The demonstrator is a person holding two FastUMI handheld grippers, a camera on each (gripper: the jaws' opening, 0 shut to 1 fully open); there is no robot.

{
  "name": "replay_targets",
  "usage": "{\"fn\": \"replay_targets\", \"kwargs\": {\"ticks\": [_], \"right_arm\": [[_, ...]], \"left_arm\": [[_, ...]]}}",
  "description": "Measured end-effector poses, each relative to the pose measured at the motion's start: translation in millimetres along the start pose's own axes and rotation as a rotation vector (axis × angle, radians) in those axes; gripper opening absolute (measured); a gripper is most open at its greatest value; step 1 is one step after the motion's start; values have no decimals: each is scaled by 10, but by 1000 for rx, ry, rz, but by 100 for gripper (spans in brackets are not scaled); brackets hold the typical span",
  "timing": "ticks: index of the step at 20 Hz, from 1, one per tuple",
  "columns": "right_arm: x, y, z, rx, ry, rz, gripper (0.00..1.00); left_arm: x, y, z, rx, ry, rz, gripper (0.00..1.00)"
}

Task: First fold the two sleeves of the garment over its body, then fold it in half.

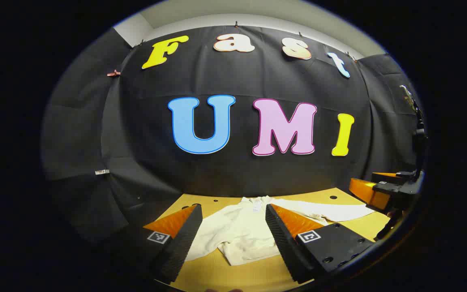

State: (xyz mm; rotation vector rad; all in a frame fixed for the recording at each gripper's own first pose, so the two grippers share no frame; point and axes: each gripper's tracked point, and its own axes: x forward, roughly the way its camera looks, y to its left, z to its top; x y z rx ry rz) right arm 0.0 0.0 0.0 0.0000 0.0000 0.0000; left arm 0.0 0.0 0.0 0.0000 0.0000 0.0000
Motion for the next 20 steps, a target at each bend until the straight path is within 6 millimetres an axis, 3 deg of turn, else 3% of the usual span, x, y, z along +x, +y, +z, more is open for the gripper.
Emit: {"fn": "replay_targets", "kwargs": {"ticks": [4, 10, 17, 20], "right_arm": [[120, -229, -92, 19, 28, -48, 97], [271, -382, -194, 41, 52, -59, 97], [412, -531, -309, 29, 80, -69, 97], [488, -593, -461, 32, 114, -69, 97]], "left_arm": [[183, -23, -123, -25, 46, 32, 98], [368, -75, -248, -26, 87, 69, 98], [447, -166, -335, -25, 114, 66, 98], [499, -245, -393, -27, 136, 54, 98]]}}
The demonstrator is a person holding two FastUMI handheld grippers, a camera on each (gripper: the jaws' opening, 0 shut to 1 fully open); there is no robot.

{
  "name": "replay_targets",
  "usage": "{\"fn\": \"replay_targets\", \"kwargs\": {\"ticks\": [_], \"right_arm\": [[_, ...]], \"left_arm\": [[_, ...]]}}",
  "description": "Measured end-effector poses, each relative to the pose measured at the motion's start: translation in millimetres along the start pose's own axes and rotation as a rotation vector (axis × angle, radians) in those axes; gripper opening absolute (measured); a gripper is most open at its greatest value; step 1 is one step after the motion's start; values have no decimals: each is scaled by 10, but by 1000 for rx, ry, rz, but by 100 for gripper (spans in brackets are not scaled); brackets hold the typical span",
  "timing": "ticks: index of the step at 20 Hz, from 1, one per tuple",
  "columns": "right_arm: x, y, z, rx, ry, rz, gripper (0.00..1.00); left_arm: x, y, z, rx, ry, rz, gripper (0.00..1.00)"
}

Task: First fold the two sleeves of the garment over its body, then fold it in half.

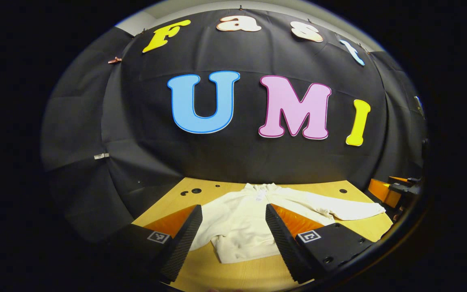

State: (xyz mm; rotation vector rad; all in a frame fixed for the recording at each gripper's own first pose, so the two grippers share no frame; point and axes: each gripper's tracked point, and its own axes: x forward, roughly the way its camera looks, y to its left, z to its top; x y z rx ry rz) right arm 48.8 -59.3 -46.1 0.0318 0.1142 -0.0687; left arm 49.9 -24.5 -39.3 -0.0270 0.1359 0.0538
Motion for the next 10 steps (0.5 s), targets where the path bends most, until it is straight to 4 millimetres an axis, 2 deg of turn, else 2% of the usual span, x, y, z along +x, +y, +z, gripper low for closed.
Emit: {"fn": "replay_targets", "kwargs": {"ticks": [4, 7, 10], "right_arm": [[126, -121, -112, 4, 32, -16, 97], [241, -207, -122, -8, 35, -9, 97], [394, -435, -153, -9, 52, -35, 97]], "left_arm": [[1, -123, -4, 22, 3, -27, 98], [21, -190, -2, 41, 5, -37, 98], [55, -274, -60, 42, 19, -54, 98]]}}
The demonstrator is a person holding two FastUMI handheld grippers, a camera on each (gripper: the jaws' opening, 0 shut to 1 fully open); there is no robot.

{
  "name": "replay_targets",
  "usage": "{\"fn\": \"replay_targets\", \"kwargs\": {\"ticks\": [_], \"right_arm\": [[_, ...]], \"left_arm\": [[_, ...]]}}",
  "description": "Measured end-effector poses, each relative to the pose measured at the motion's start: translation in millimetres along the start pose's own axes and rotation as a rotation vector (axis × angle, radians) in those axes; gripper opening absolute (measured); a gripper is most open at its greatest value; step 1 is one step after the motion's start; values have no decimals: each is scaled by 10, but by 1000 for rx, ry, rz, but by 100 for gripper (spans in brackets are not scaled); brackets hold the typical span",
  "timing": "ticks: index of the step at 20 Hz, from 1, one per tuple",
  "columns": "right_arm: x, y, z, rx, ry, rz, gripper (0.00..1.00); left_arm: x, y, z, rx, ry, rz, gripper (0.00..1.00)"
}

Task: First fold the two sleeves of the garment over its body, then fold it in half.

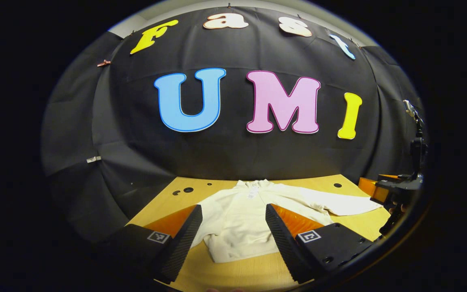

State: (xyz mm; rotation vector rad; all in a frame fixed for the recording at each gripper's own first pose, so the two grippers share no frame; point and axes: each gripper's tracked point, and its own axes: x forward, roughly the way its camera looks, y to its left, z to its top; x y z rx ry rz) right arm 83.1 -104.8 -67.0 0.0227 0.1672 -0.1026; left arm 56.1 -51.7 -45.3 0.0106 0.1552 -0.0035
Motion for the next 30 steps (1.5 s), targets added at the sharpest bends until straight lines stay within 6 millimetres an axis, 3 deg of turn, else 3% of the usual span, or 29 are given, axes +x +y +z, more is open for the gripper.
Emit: {"fn": "replay_targets", "kwargs": {"ticks": [11, 16, 23, 30], "right_arm": [[462, -1183, -317, 33, 92, -201, 98], [704, -1676, -665, 46, 207, -249, 98], [914, -2338, -902, 41, 270, -350, 98], [1222, -3016, -1192, -11, 334, -435, 98]], "left_arm": [[123, -327, -138, 9, 35, -36, 98], [174, -397, -208, 40, 55, -31, 98], [290, -421, -355, 34, 113, -9, 99], [442, -595, -419, 68, 147, -28, 98]]}}
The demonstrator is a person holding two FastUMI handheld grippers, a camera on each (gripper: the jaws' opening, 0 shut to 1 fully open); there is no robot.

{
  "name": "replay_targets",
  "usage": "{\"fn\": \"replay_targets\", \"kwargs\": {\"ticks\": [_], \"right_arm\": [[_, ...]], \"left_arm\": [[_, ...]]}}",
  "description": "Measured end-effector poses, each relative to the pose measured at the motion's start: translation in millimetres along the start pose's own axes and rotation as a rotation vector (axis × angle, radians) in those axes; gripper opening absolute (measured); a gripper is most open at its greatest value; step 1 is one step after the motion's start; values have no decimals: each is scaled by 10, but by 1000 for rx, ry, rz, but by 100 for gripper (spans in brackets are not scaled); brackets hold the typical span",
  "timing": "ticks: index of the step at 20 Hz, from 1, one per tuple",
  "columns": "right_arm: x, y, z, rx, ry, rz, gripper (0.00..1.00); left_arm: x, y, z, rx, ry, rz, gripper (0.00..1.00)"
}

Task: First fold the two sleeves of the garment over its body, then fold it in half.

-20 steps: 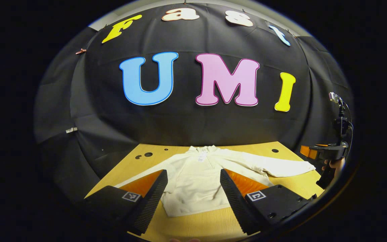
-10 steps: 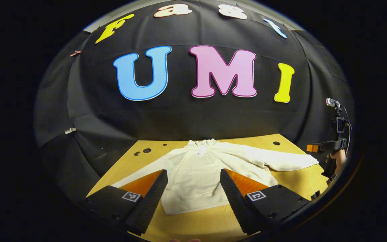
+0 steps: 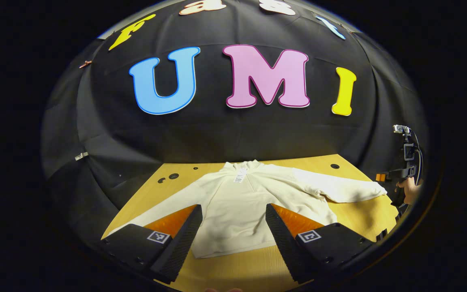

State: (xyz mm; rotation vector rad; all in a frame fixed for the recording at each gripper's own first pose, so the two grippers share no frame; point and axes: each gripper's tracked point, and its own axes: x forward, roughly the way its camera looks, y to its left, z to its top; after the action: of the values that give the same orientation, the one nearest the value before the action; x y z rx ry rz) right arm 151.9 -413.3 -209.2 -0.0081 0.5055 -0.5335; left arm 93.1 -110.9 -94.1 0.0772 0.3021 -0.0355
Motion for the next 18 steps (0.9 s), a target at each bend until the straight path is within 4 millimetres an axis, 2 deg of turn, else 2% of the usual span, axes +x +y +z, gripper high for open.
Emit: {"fn": "replay_targets", "kwargs": {"ticks": [4, 9, 13, 15, 16, 17, 18], "right_arm": [[321, -209, -206, 68, 77, -33, 98], [548, -425, -483, 115, 160, -69, 98], [642, -453, -704, 174, 232, -56, 98], [676, -374, -829, 202, 283, -38, 98], [712, -395, -749, 210, 245, -47, 98], [687, -391, -825, 212, 264, -44, 99], [683, -396, -781, 210, 246, -47, 98]], "left_arm": [[88, -113, -3, 22, 18, -19, 98], [197, -269, -8, 51, 39, -42, 99], [260, -361, -27, 61, 53, -59, 99], [283, -382, -8, 76, 49, -58, 98], [284, -399, 20, 82, 43, -61, 99], [284, -426, 45, 84, 35, -65, 99], [280, -444, 61, 85, 29, -68, 99]]}}
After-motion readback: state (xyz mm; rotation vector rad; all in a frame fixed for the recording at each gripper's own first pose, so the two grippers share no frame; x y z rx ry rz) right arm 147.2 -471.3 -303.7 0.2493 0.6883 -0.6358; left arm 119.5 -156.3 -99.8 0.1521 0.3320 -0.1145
